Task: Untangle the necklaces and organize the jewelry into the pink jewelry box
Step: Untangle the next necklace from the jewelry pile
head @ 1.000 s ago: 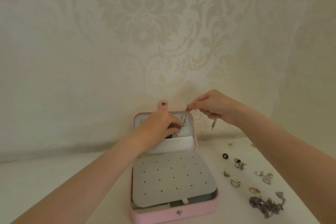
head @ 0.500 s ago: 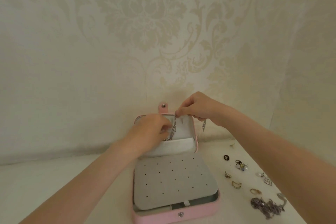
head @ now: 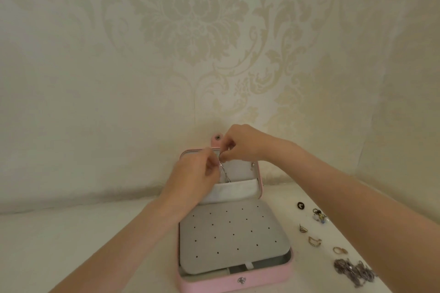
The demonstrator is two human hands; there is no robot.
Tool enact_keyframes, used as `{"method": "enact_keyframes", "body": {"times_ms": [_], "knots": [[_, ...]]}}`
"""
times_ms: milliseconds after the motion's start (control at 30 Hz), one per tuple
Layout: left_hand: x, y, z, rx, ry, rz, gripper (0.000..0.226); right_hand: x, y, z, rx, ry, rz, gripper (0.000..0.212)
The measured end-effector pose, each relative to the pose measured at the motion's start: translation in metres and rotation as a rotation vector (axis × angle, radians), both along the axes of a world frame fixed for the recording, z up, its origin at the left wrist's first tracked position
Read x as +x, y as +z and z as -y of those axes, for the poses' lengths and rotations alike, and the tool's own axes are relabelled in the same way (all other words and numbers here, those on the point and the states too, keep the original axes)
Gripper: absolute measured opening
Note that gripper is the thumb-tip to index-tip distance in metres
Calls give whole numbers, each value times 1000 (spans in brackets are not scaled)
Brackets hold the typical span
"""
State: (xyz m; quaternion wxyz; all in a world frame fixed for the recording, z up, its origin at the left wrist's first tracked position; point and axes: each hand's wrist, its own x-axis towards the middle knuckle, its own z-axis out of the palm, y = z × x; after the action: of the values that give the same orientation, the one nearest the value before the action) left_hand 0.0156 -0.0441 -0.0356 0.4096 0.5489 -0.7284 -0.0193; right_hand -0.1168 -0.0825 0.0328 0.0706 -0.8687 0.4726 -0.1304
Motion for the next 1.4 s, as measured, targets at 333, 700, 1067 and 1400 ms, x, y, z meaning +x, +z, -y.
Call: {"method": "enact_keyframes", "body": {"times_ms": [333,700,1067,1400], "knots": [[-5,6,16,215,-42,-307,4,1,-5,2,-47,31,80,18],[-1,-2,9,29,269,79,26,-5,-21,11,-172,-81,323,28],[-3,-4,17,-11,364,342,34,-3,-33,12,-214,-272,153,32],[-14,15,16,98,414,455,25,1,-35,17,6,-365,206,23]]}}
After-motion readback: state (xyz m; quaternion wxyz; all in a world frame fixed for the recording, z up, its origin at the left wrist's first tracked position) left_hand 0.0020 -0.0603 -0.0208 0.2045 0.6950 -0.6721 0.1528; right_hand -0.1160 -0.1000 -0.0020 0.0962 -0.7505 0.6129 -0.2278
